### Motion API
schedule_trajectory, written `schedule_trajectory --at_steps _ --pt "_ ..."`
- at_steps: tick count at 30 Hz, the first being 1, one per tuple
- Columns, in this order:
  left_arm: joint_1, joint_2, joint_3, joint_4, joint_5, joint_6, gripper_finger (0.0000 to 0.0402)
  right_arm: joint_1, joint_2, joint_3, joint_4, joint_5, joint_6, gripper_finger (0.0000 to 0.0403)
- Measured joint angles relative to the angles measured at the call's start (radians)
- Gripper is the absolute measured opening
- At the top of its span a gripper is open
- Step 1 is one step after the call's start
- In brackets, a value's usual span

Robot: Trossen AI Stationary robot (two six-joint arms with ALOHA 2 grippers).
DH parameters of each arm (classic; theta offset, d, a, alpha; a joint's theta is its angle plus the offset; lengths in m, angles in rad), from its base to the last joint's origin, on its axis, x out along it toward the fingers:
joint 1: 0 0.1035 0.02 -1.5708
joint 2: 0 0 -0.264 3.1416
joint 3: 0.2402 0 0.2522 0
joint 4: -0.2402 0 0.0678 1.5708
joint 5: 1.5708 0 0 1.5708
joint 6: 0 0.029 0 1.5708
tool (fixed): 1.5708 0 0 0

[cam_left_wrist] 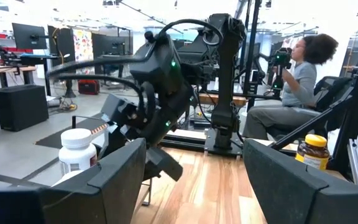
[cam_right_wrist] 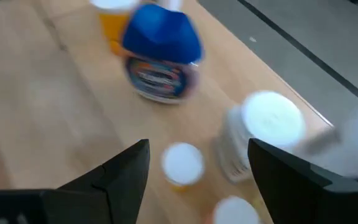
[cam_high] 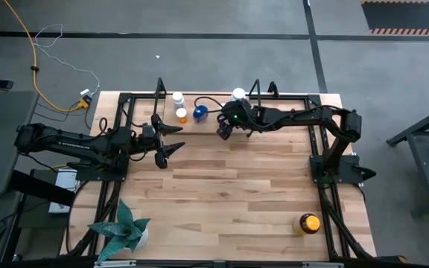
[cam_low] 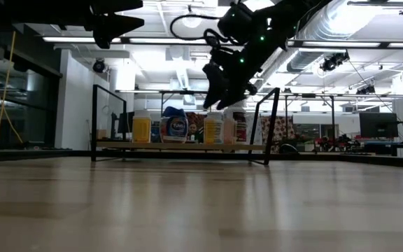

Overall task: Pick and place medicine bottles onto shelf by color
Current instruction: Put the large yellow pill bottle on the shelf

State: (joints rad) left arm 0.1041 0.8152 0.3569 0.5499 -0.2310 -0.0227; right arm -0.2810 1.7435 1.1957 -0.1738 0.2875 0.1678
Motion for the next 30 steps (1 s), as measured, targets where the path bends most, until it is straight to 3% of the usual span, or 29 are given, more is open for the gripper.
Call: schedule_trajectory --at_steps 6,9,12,18,23,26,30 --pt "0.000 0.000 0.000 0.000 0.000 0.000 0.0259 0.000 -0.006 0.000 0.085 -0.201 -0.119 0.0264" --pt "0.000 0.000 0.000 -0.006 0.000 0.006 0.0259 0.008 -0.041 0.000 0.096 -0.341 -0.154 0.0264" --pt "0.000 0.000 0.000 -0.007 0.000 0.016 0.0259 0.037 -0.103 0.000 0.071 -0.409 -0.174 0.0264" --pt "0.000 0.000 0.000 -0.008 0.000 0.010 0.0259 0.168 -0.263 0.000 -0.096 -0.379 -0.194 0.0264" --pt "0.000 0.000 0.000 -0.008 0.000 0.008 0.0259 0.327 -0.372 0.000 -0.342 -0.212 -0.117 0.0264" --pt "0.000 0.000 0.000 -0.008 0.000 0.000 0.0259 0.413 -0.427 0.000 -0.499 -0.172 0.019 0.0264" --pt "0.000 0.000 0.000 -0.008 0.000 0.000 0.0259 0.526 -0.483 0.000 -0.702 -0.176 0.331 0.0264"
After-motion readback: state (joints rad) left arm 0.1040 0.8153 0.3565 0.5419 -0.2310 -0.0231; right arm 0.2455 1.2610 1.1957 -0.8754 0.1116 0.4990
